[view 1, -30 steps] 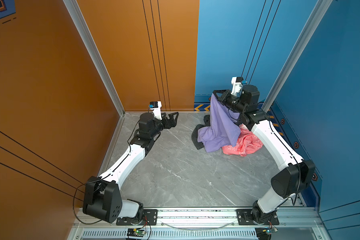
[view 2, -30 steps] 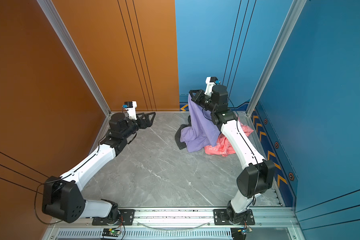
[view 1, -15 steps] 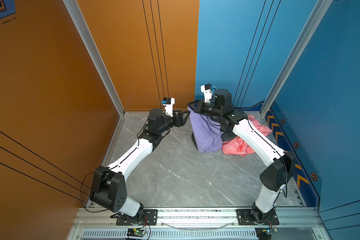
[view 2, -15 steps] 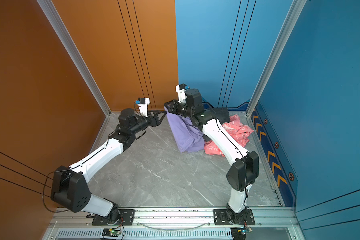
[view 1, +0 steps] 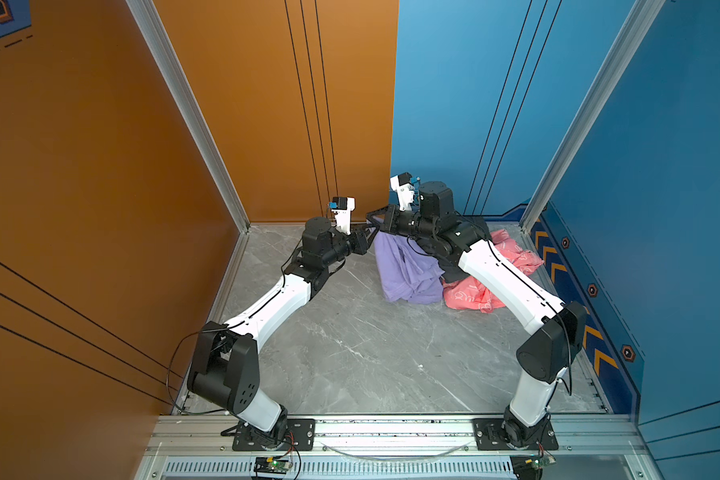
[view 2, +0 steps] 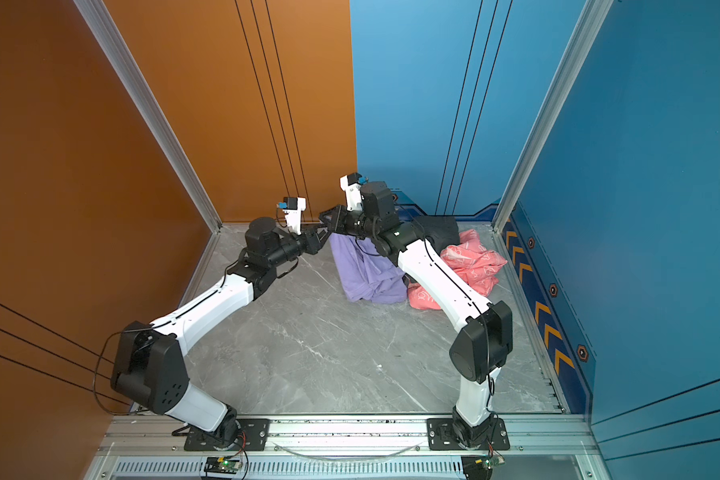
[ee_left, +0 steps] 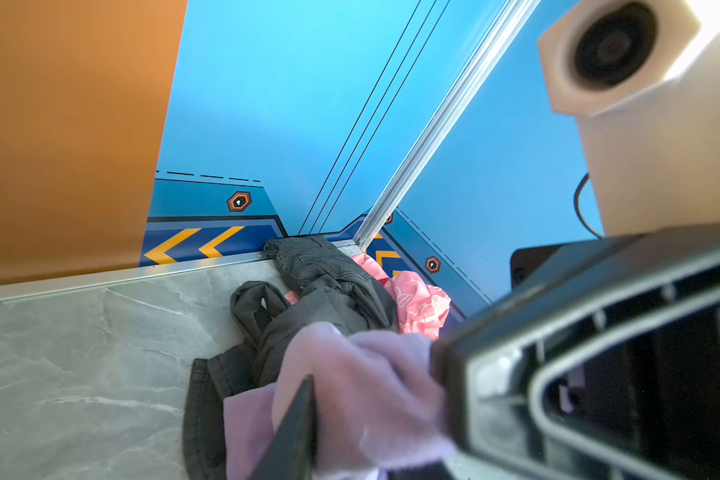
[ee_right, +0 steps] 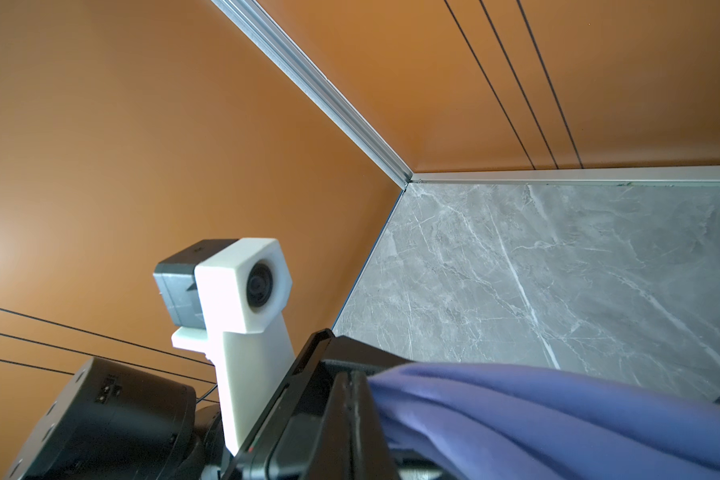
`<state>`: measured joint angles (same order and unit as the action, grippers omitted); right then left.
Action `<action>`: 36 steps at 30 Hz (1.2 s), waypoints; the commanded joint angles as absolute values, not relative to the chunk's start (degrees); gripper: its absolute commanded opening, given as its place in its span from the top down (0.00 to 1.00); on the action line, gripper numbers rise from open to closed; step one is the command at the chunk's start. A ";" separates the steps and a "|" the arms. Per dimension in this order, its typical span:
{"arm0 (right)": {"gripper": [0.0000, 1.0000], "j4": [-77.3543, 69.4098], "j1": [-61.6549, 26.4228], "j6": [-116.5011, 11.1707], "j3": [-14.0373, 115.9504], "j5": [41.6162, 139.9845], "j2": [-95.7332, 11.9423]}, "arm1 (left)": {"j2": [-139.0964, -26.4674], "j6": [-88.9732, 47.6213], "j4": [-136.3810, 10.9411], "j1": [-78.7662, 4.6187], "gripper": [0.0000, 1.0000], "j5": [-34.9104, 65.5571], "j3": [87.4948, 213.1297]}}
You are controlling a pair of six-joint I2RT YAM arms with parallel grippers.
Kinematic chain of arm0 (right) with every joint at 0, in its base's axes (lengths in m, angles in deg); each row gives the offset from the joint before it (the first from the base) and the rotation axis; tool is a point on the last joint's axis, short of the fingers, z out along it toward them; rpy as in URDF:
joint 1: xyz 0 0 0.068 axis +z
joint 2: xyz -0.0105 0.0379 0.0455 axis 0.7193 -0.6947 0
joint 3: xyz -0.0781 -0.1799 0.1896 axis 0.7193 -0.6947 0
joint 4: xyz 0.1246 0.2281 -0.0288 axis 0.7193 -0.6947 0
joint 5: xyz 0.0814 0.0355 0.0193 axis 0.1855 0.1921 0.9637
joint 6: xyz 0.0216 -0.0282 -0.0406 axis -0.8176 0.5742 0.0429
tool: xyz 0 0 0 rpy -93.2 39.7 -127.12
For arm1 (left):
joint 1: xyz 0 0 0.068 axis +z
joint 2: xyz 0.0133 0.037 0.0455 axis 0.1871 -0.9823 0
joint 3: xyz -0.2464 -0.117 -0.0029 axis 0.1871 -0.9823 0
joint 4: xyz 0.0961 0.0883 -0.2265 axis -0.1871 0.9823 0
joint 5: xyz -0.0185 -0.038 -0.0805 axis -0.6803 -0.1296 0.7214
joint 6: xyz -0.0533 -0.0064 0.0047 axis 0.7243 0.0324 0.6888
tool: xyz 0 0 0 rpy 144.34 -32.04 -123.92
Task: Pick out a specific cloth from the pile
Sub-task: 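Carry the lavender cloth toward the left gripper while the left arm reaches to meet it, then grasp the lavender cloth with the left gripper while the right gripper releases it, then carry the lavender cloth with the left gripper to the empty floor area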
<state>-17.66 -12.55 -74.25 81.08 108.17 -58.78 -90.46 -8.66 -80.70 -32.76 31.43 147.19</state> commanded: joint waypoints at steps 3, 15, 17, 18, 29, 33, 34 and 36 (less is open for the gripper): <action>1.00 -17.04 -11.58 -73.04 83.56 109.02 -59.29 | -91.87 -7.29 -82.49 -32.23 1.00 32.21 149.49; 0.54 -17.10 -13.99 -70.96 83.57 104.44 -58.30 | -88.23 -7.36 -82.41 -25.54 1.00 30.33 147.52; 0.51 -17.12 -14.65 -70.74 83.52 104.00 -58.03 | -87.23 -7.28 -81.98 -23.49 1.00 30.07 147.47; 0.49 -17.09 -15.05 -70.58 83.49 103.87 -58.07 | -86.75 -7.42 -81.19 -22.29 1.00 30.04 147.61; 0.27 -19.80 -17.70 -68.32 83.37 102.99 -57.72 | -82.92 -11.71 -71.73 -12.32 1.00 28.83 151.09; 0.17 -22.09 -18.05 -66.20 82.99 102.04 -57.71 | -83.17 -12.24 -70.59 -11.18 1.00 27.47 151.26; 0.15 -22.33 -18.14 -65.93 82.83 101.89 -57.71 | -83.60 -12.32 -70.59 -11.14 1.00 27.04 151.53; 0.11 -22.63 -18.18 -65.72 82.69 101.71 -57.92 | -85.41 -12.49 -70.46 -11.05 1.00 26.39 153.26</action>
